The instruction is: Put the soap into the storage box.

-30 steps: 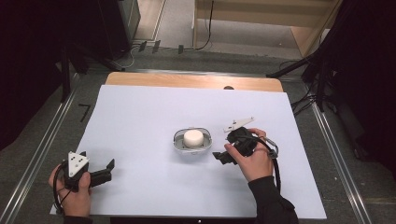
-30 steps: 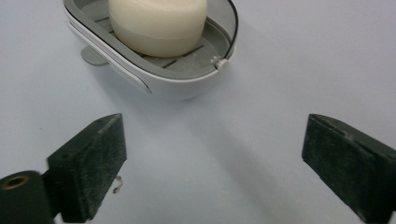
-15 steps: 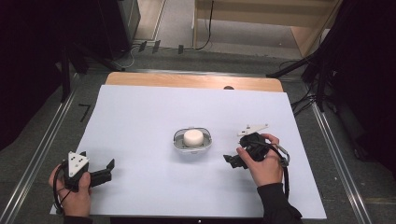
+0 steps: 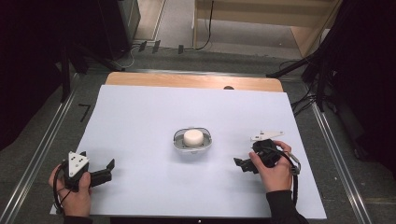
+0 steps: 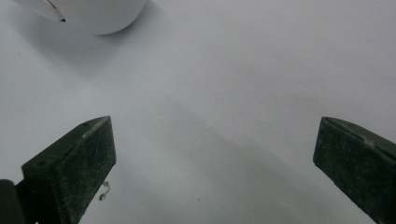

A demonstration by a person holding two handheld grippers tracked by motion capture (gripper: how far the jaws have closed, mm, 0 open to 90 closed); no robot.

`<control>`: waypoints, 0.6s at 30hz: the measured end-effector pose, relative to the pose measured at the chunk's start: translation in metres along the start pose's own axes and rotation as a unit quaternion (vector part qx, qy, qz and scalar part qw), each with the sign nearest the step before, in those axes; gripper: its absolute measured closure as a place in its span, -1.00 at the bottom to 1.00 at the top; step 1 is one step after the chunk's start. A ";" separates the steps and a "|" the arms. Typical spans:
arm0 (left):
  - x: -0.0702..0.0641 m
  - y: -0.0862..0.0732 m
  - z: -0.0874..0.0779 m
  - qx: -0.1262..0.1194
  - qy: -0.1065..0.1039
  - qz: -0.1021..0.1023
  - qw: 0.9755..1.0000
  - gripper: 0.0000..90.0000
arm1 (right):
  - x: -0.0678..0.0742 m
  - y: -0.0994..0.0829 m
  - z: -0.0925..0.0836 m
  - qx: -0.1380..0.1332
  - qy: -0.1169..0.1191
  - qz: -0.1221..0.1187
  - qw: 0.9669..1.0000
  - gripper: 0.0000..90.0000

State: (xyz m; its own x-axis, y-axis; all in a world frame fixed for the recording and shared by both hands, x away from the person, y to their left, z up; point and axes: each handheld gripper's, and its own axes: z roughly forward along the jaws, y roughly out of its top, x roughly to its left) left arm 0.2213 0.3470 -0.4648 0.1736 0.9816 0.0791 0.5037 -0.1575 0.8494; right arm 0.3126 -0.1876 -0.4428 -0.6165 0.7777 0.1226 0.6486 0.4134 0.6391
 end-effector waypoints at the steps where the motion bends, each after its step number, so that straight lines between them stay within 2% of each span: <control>1: 0.000 0.000 0.000 0.000 0.000 0.000 1.000 -1.00 | -0.002 -0.003 -0.001 -0.002 -0.003 0.004 1.000 -1.00; 18: 0.000 0.000 0.000 -0.001 -0.001 -0.003 1.000 -1.00 | -0.027 -0.038 -0.022 -0.022 -0.029 0.042 0.998 -1.00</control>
State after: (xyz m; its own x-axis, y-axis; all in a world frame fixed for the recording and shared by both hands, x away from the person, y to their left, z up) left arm 0.2214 0.3471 -0.4648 0.1723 0.9823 0.0736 0.5027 -0.1519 0.8510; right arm 0.2947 -0.2346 -0.4536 -0.5325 0.8357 0.1342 0.6764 0.3248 0.6610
